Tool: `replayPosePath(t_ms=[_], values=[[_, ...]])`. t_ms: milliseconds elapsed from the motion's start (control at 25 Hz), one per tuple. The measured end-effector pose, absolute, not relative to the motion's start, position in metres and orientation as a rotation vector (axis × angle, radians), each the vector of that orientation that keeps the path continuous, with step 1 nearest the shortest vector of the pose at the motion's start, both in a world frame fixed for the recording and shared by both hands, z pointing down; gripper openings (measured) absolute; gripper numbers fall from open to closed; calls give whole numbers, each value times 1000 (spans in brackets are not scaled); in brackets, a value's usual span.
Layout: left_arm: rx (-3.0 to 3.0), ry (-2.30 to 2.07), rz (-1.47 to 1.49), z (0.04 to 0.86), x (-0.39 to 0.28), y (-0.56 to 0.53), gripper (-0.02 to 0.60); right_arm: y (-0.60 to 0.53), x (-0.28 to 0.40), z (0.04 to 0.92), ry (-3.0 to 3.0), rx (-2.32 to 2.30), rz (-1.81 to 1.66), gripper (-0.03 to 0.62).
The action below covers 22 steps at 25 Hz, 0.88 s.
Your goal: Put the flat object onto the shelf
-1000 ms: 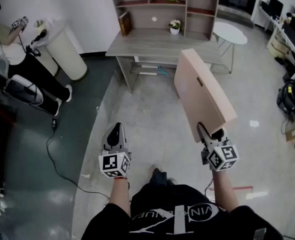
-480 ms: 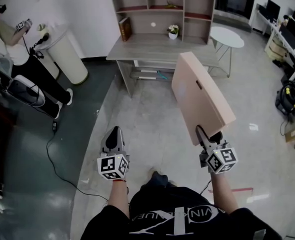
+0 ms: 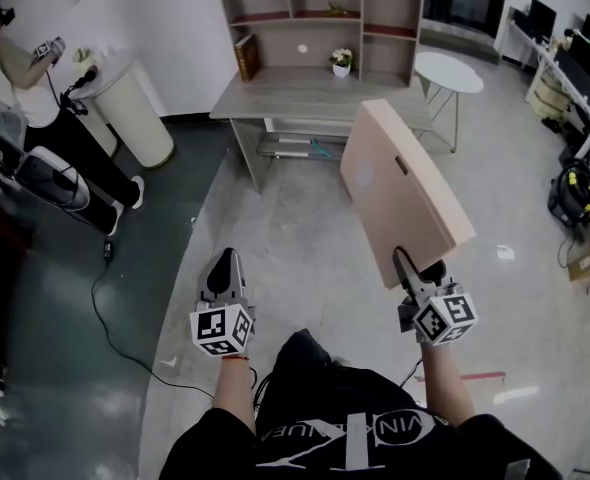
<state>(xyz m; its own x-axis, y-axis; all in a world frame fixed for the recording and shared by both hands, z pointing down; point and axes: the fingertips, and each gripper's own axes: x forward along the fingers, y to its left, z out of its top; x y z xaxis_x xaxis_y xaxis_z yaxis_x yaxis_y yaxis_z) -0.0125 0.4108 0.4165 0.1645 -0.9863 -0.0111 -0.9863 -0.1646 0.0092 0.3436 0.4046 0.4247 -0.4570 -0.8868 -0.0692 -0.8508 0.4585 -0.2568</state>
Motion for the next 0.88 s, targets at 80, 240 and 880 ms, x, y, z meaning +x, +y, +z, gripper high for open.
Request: replayPosePath(t_ms=[80, 240, 880], values=[[-2396, 2036, 15, 421, -12, 414, 18, 404, 345, 428, 2510, -1513, -282, 298], [-2396, 2059, -5, 428, -15, 411, 18, 401, 347, 434, 2499, -1517, -320, 298], [-2451, 2048, -31, 446, -32, 300, 18, 301, 326, 448, 2501, -1549, -366, 296]])
